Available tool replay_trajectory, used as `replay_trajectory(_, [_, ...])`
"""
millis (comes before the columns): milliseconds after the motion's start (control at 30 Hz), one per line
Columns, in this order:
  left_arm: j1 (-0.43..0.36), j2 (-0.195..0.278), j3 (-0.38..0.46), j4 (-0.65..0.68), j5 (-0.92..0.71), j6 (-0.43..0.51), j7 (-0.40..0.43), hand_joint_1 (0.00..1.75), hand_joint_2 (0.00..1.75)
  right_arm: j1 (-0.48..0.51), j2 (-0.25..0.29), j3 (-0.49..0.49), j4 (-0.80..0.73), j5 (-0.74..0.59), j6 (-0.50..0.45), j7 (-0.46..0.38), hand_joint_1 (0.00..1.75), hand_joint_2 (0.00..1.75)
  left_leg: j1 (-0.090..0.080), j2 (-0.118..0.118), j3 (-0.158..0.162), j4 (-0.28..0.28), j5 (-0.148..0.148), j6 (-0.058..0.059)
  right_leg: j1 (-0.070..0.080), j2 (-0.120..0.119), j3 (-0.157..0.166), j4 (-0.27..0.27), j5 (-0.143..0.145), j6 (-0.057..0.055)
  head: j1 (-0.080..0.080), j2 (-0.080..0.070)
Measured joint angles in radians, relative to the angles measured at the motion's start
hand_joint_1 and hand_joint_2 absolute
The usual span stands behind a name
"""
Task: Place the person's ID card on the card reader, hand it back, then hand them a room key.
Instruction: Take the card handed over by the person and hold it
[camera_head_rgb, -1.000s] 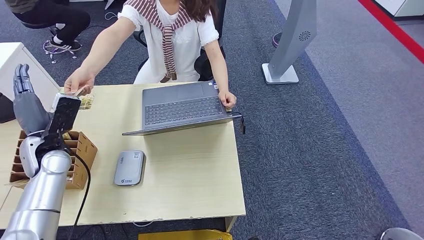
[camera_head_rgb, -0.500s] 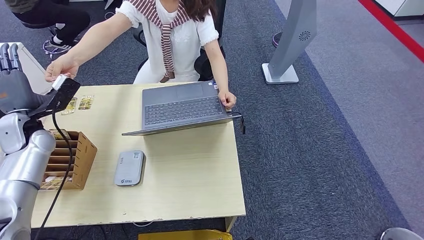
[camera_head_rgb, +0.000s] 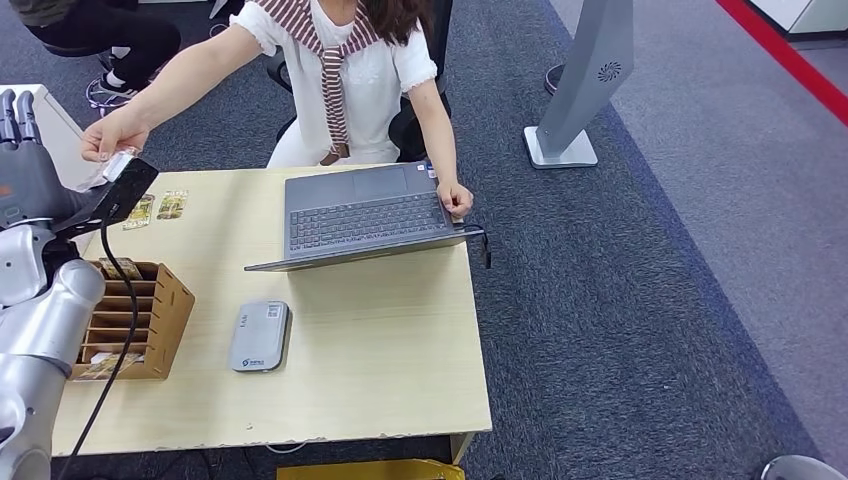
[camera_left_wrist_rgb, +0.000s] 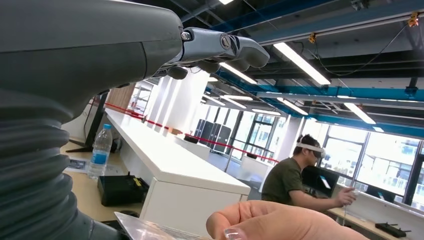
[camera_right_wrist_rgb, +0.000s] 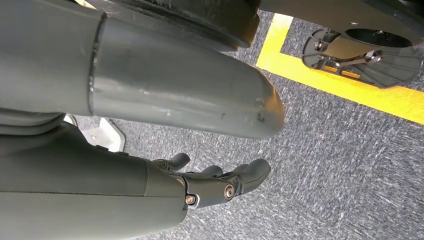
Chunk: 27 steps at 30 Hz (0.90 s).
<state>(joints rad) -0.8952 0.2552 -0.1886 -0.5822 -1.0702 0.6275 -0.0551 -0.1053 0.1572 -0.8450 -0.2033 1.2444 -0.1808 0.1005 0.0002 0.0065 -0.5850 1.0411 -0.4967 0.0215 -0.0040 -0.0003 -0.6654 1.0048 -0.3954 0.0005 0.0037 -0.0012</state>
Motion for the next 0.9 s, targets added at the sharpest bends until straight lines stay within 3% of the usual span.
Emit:
replay_trajectory(33, [0.000,0.000,0.000,0.002,-0.001,0.000,0.001,0.00,1.75,0.000,0.000,0.000,0.000,0.000,0.000,0.001,0.00,0.00,0.000,0.000,0.000,0.000,0.000,0.000,0.000,0.000,0.000,0.000,0.000,0.000,0.000,0.000])
replay_trajectory(167, [0.000,0.000,-0.001,0.007,-0.005,0.000,0.003,1.75,1.75,0.000,0.000,0.000,0.000,0.000,0.000,0.001,0.00,0.00,0.000,0.000,0.000,0.000,0.000,0.000,0.000,0.000,0.000,0.000,0.000,0.000,0.000,0.000])
replay_trajectory(900, [0.001,-0.001,-0.002,0.018,0.040,-0.028,-0.040,1.75,1.75,0.000,0.000,0.002,0.000,0.001,0.003,0.001,0.00,0.00,0.000,0.000,0.000,0.000,0.000,0.000,0.000,0.000,0.000,0.000,0.000,0.000,0.000,0.000])
